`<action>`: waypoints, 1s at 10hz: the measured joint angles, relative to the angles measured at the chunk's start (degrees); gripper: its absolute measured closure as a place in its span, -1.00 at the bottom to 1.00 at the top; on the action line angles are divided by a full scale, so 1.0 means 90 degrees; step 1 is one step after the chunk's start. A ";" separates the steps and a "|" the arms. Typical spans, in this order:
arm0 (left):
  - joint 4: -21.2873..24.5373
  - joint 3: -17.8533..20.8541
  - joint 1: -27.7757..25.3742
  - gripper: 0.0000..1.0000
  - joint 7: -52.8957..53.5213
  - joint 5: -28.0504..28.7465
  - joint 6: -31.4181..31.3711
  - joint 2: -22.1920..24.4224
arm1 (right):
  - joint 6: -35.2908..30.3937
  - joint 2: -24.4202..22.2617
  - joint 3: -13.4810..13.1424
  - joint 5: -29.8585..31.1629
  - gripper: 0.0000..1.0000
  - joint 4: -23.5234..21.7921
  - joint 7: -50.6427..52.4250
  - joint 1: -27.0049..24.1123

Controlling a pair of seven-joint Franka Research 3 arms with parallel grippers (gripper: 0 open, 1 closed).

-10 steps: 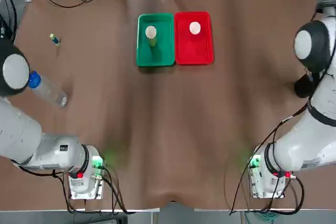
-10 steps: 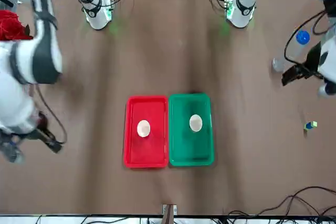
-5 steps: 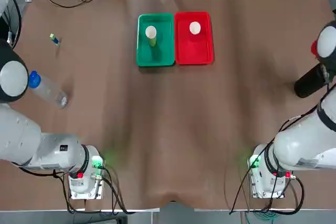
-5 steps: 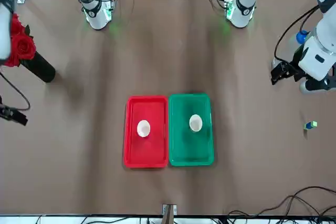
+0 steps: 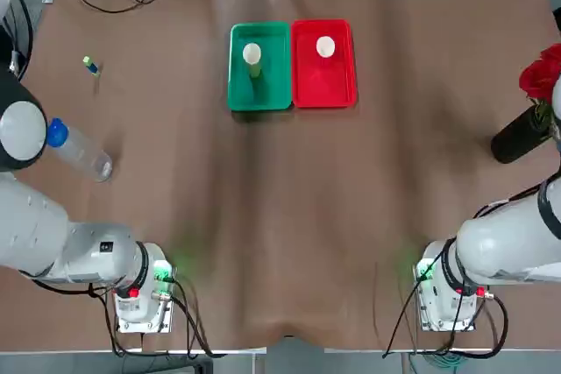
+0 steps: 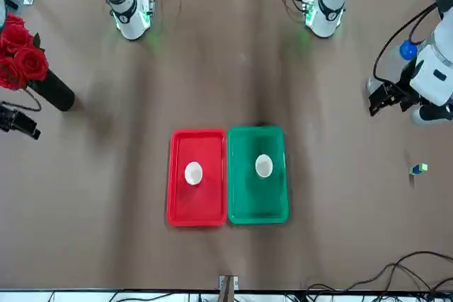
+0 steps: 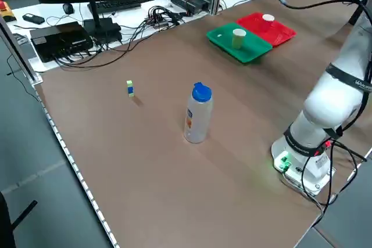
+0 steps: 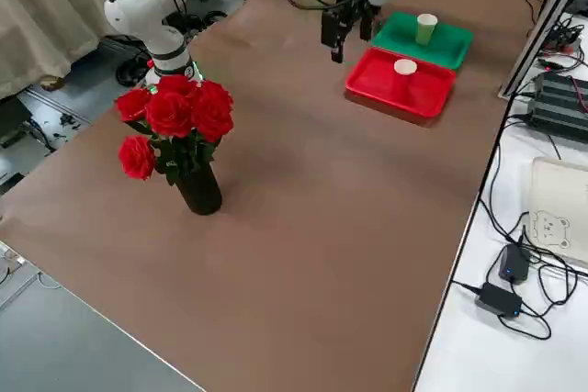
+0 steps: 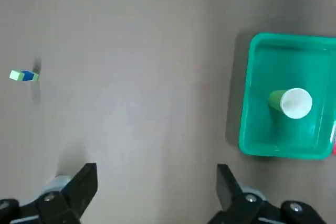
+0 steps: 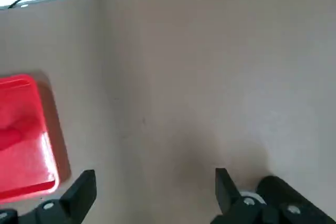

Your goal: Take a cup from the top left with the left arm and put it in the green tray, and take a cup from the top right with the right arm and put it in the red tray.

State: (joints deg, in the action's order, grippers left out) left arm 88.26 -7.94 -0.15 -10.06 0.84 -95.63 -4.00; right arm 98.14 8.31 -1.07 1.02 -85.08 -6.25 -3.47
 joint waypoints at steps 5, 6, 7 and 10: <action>-0.0137 -0.0001 -0.0012 -1.00 0.0437 -0.0009 0.0278 -0.0001 | -0.0255 -0.0598 0.0011 -0.0066 -1.00 -0.0139 0.0002 0.0036; -0.0137 -0.0001 -0.0012 -1.00 0.0441 -0.0009 0.0278 -0.0002 | -0.0414 -0.0668 0.0005 -0.0106 -1.00 -0.0087 0.0002 0.0030; -0.0137 -0.0001 -0.0013 -1.00 0.0445 -0.0009 0.0279 -0.0002 | -0.0535 -0.0713 0.0004 -0.0117 -1.00 -0.0063 0.0004 0.0029; -0.0137 0.0007 -0.0017 -1.00 0.0451 -0.0009 0.0279 -0.0002 | -0.0865 -0.0735 0.0008 -0.0126 -1.00 -0.0022 0.0016 0.0029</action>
